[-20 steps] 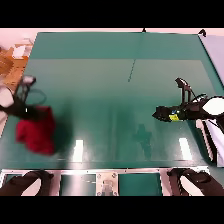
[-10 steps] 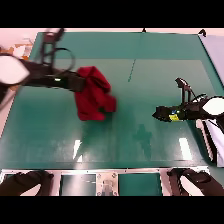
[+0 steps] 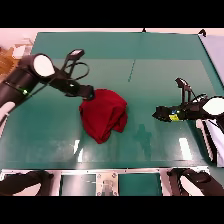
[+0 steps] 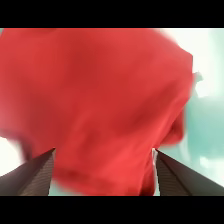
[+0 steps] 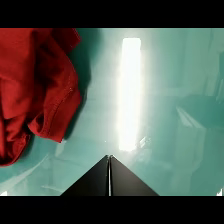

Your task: Fold the shirts.

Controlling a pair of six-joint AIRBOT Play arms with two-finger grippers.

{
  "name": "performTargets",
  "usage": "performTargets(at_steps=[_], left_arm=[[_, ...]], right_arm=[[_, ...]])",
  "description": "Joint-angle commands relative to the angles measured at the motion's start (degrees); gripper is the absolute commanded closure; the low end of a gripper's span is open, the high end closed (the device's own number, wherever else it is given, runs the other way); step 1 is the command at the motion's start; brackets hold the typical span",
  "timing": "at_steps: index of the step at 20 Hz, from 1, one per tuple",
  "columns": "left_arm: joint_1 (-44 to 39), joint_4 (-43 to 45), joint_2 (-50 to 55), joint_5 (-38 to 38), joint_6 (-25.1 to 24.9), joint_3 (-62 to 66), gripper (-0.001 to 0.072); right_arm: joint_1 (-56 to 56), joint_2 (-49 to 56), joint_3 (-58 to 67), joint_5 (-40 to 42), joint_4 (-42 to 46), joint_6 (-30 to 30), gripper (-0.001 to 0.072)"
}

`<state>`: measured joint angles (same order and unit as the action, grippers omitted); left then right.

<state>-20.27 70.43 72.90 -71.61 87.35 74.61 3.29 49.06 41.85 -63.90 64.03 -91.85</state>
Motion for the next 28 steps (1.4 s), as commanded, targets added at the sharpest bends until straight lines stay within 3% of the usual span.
performTargets(at_steps=[1,4,7,9,15,18,19,22,23,28], left_arm=[[5.3,0.7,-1.1,-15.0,1.3,-2.0,-0.0006],[5.3,-2.0,-4.3,-11.3,2.7,-13.9,-0.0006],[5.3,-14.6,-4.8,3.4,1.9,-27.4,-0.0006],[5.3,-22.3,-4.7,11.7,-1.4,-34.6,-0.0006],[4.8,-28.1,-4.7,24.5,-4.2,-44.0,-0.0005],[0.7,-29.0,-3.7,30.0,-4.9,-44.1,-0.0004],[-0.2,-29.1,-2.9,31.1,-4.9,-44.1,0.0086],[-0.6,-30.4,-2.5,33.2,-4.9,-43.8,0.0620],[-0.5,-30.4,-2.7,33.0,-5.4,-43.4,0.0682],[-0.6,-29.9,-2.6,28.5,-6.9,-41.8,0.0683]], right_arm=[[0.0,0.0,0.0,0.0,0.0,0.0,0.0696],[0.0,0.0,0.0,0.0,0.0,0.0,0.0696],[0.0,0.0,0.0,0.0,0.0,0.0,0.0696],[0.0,0.0,0.0,0.0,0.0,0.0,0.0695],[0.2,1.7,0.0,6.4,-1.7,0.0,0.0679],[0.2,6.4,0.0,7.4,-4.0,0.6,0.0351],[0.2,8.1,0.0,7.5,-5.6,1.6,0.0339],[1.6,13.7,0.0,9.6,-10.9,6.0,0.0339],[3.1,15.8,0.0,11.2,-12.7,7.6,0.0339],[12.9,28.0,0.4,20.7,-23.1,15.4,0.0339]])
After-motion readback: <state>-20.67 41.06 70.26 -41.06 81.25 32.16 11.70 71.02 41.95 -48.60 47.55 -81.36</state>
